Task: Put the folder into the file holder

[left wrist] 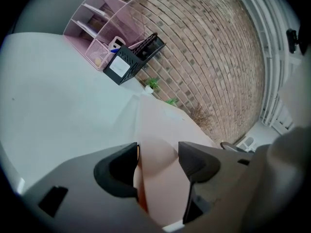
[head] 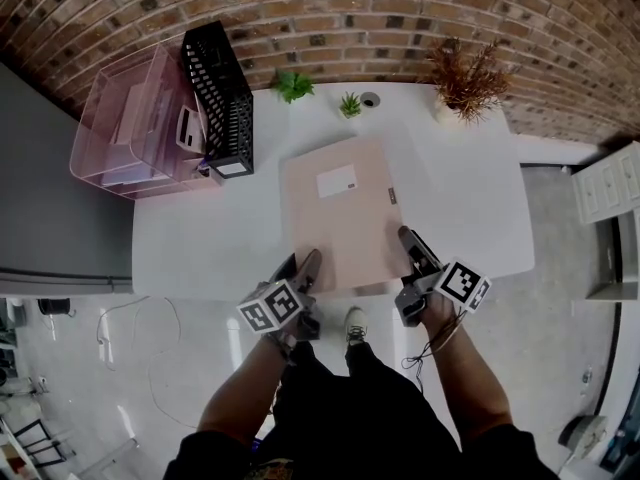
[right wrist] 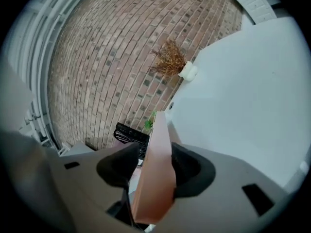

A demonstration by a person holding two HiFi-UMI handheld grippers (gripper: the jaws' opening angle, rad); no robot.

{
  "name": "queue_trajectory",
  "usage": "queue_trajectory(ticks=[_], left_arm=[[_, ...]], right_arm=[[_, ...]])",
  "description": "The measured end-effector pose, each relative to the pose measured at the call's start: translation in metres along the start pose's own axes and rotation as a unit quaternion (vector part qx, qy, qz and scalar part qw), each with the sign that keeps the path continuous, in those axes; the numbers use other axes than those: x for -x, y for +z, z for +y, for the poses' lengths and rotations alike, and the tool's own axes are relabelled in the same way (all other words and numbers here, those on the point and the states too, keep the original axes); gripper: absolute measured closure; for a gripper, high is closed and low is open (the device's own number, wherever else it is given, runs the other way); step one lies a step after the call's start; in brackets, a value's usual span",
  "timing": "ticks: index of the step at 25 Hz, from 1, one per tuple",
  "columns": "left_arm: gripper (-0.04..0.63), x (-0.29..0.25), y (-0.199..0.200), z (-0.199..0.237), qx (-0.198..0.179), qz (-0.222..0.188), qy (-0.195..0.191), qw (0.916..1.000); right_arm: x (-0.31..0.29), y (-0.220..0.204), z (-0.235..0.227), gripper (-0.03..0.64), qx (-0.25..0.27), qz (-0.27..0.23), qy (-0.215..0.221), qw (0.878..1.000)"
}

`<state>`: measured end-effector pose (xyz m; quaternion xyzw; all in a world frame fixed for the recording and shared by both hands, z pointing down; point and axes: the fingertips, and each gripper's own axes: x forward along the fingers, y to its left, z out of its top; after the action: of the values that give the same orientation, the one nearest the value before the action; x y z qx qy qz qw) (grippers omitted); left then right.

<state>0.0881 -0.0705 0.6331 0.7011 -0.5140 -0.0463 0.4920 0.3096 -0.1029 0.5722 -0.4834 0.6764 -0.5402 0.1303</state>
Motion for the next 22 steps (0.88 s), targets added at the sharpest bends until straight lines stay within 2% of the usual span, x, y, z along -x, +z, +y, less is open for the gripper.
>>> queue_trajectory(ticks=[2, 3, 4, 5, 8, 14, 22], left_arm=[[0.330, 0.000, -0.001, 0.000, 0.005, 0.000, -0.001, 1.0000], [0.330, 0.000, -0.001, 0.001, 0.008, 0.000, 0.000, 1.0000], [0.330, 0.000, -0.002, 0.001, 0.010, 0.000, -0.001, 1.0000], [0.330, -0.001, -0.002, 0.001, 0.011, 0.000, -0.001, 0.9999], [0.330, -0.002, -0.001, 0.002, 0.005, 0.002, 0.000, 1.0000], [0.330, -0.002, 0.000, 0.008, -0.006, 0.011, 0.005, 0.9999], [0.330, -0.002, 0.008, 0.010, -0.028, 0.015, 0.006, 0.9995]], right_arm=[[-0.003, 0.000, 0.000, 0.354, -0.041, -0.016, 0.011, 0.999], [-0.004, -0.001, 0.000, 0.345, -0.055, -0.020, 0.015, 0.998], [-0.006, -0.004, 0.000, 0.372, -0.055, -0.014, 0.013, 0.998], [-0.008, -0.010, 0.000, 0.397, -0.046, 0.000, 0.006, 0.999], [-0.013, -0.023, 0.001, 0.414, -0.011, 0.040, -0.012, 0.999], [-0.021, -0.030, 0.004, 0.413, 0.009, 0.083, 0.018, 0.996], [-0.021, -0.038, 0.006, 0.407, 0.043, 0.123, 0.019, 0.991]])
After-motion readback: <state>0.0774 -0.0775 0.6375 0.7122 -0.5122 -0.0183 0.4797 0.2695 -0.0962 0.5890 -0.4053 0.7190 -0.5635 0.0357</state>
